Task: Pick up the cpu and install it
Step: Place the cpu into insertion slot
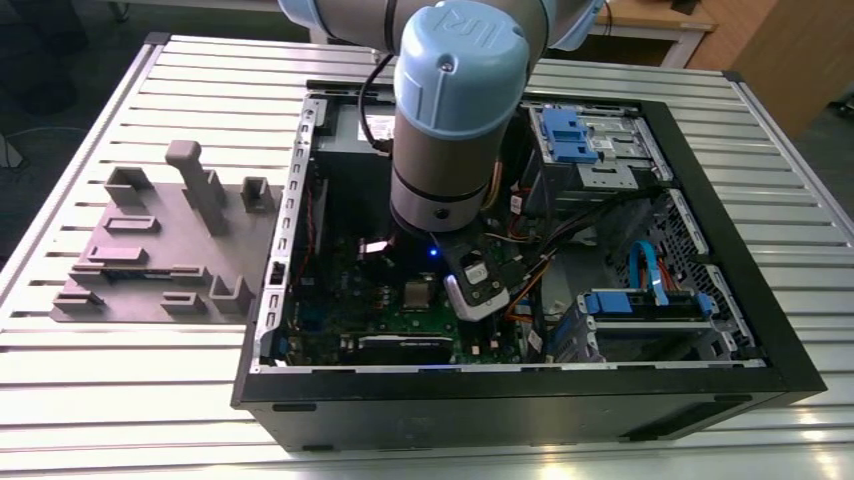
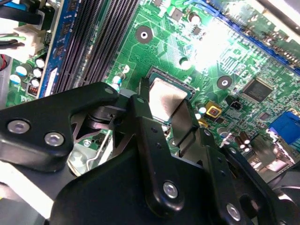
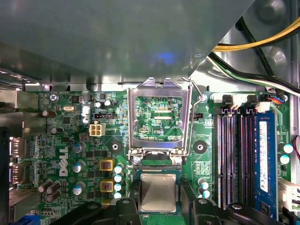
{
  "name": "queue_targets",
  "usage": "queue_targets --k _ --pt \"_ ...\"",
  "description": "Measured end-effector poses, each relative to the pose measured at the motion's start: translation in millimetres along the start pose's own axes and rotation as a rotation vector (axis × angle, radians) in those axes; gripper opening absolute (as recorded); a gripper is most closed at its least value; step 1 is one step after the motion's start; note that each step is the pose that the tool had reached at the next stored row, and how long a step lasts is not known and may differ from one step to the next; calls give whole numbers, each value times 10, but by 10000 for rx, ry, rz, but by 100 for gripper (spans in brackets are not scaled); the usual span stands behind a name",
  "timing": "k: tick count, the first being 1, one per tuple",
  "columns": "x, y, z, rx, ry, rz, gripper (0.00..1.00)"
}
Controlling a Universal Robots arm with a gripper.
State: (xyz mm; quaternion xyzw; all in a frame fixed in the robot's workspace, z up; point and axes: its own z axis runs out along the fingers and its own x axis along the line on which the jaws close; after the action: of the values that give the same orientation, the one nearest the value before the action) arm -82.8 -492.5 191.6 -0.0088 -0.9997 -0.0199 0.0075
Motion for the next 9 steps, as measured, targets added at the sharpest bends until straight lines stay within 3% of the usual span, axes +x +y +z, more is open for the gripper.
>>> queue_targets --k 9 --pt "-1 -1 0 -3 -1 28 45"
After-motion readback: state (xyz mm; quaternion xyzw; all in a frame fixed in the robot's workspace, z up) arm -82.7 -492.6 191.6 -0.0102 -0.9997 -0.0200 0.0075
